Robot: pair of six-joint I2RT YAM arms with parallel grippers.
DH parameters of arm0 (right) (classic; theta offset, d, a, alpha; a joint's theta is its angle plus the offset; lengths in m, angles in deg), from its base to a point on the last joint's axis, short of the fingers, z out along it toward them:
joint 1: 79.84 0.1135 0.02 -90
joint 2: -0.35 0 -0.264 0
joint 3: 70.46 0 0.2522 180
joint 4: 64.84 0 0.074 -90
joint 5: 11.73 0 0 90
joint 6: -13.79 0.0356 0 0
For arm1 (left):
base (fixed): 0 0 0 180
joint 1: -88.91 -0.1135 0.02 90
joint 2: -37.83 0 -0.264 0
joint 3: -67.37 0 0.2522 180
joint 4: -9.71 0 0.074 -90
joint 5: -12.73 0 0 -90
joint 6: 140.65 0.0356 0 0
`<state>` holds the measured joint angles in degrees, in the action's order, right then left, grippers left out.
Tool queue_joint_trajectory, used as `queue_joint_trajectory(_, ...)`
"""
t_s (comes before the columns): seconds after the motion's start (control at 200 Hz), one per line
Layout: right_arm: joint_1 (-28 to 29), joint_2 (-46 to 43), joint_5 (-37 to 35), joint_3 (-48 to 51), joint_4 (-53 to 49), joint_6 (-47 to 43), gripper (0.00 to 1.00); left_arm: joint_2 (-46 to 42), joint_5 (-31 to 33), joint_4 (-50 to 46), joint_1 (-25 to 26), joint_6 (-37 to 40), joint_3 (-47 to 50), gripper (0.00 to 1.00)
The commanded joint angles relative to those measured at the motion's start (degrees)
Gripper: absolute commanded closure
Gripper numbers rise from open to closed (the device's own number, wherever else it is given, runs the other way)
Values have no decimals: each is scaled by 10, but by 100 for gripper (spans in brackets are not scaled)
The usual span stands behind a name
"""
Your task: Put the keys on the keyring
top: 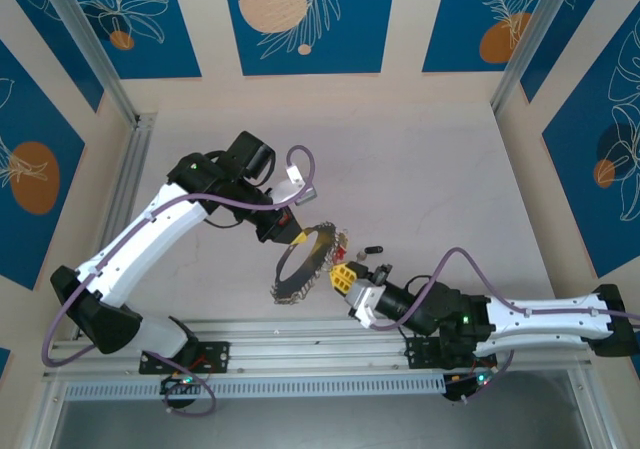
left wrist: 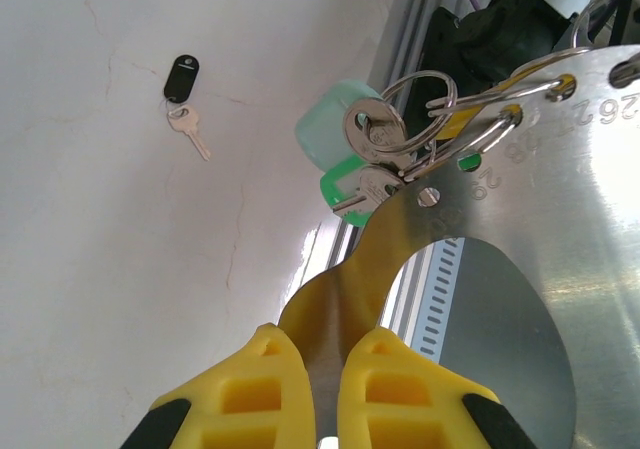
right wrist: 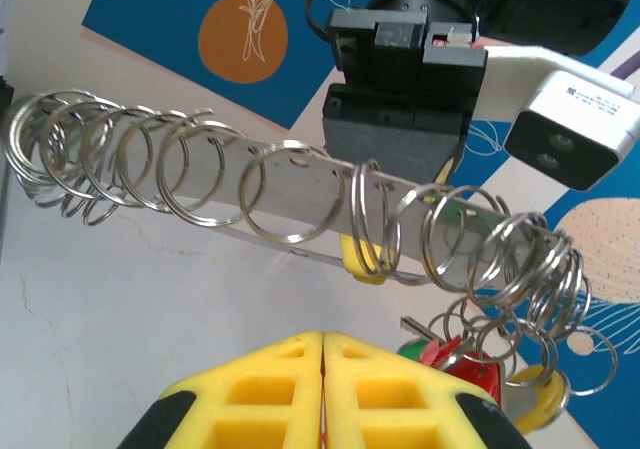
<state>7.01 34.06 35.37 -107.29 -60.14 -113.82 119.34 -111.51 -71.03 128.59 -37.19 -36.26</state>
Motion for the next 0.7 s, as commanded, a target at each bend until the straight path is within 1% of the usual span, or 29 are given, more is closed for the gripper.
queue_joint_trajectory(0.0,8,-6,-16,-28,54,-36,91,-16,-32,-10,2,-5,-21,100)
queue_joint_trajectory(0.115,8,-2,-16,-32,64,-49,90,-17,-32,-10,3,-4,-21,100)
queue_joint_trajectory(0.17,8,-3,-15,-34,65,-55,83,-18,-31,-9,2,-4,-21,100)
queue_joint_trajectory(0.225,7,-4,-14,-35,67,-59,78,-20,-31,-8,2,-4,-20,100)
queue_joint_trajectory(0.31,6,-3,-12,-34,71,-65,73,-21,-34,-5,0,-6,-18,100)
queue_joint_trajectory(0.535,0,4,-11,-34,75,-72,74,-23,-37,0,-1,-8,-14,100)
queue_joint_trajectory(0.695,-7,16,-10,-38,76,-74,82,-24,-36,0,-2,-9,-14,100)
